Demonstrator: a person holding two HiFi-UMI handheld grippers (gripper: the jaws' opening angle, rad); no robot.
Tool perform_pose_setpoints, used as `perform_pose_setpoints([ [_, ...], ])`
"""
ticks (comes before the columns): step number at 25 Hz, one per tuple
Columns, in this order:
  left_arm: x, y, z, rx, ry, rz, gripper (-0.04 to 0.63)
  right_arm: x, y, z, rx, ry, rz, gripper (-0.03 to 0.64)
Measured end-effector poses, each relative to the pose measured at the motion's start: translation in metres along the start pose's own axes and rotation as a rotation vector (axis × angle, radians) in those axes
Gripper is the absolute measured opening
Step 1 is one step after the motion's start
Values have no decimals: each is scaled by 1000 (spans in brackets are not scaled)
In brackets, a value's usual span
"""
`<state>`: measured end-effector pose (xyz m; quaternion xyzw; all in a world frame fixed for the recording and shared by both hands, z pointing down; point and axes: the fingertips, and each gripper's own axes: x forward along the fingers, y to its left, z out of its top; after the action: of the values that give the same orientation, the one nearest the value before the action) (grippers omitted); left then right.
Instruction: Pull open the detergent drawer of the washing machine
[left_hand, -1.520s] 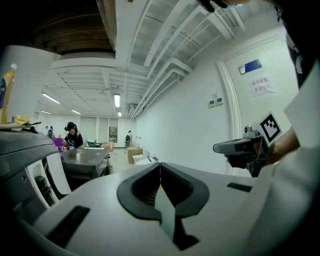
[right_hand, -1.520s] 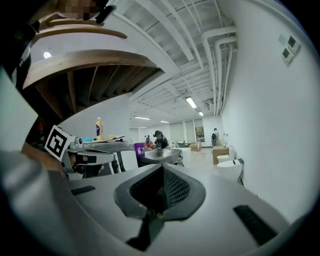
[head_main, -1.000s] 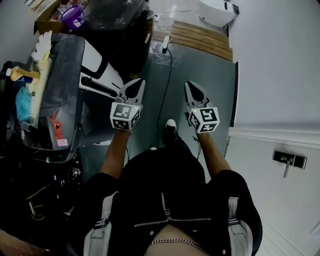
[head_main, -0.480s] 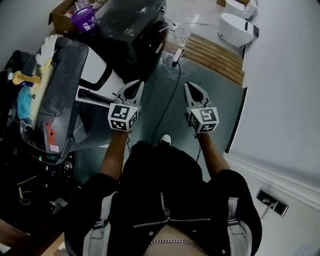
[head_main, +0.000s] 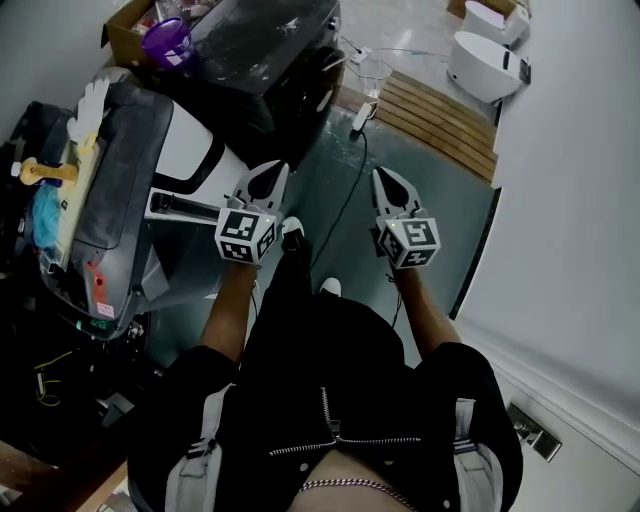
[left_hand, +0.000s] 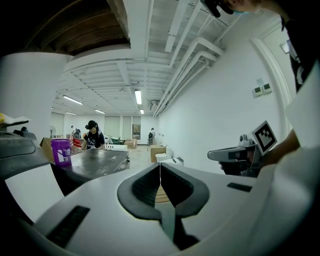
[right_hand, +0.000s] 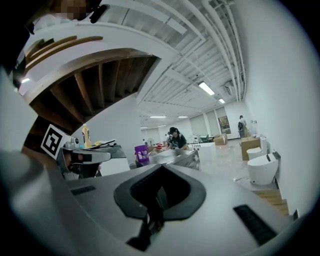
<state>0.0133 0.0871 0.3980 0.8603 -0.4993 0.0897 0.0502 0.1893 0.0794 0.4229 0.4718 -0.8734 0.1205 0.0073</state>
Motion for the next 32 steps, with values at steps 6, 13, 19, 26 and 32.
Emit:
perform_pose_setpoints([
  [6, 34, 40, -10, -39, -1, 21, 21, 58, -4, -2, -7, 25, 32, 6],
  [13, 95, 100, 1, -61, 3, 31, 21, 148, -18, 21, -25, 57, 83, 6],
  [19, 135, 151, 4, -38, 13, 29, 21, 225, -23, 28, -3, 92, 131, 8],
  [26, 163, 195, 7, -45, 16, 41, 21, 291, -30, 22, 24, 128, 164, 12],
  [32, 187, 211, 7, -66, 20, 56, 21, 331, -42, 12, 59, 163, 174, 17],
])
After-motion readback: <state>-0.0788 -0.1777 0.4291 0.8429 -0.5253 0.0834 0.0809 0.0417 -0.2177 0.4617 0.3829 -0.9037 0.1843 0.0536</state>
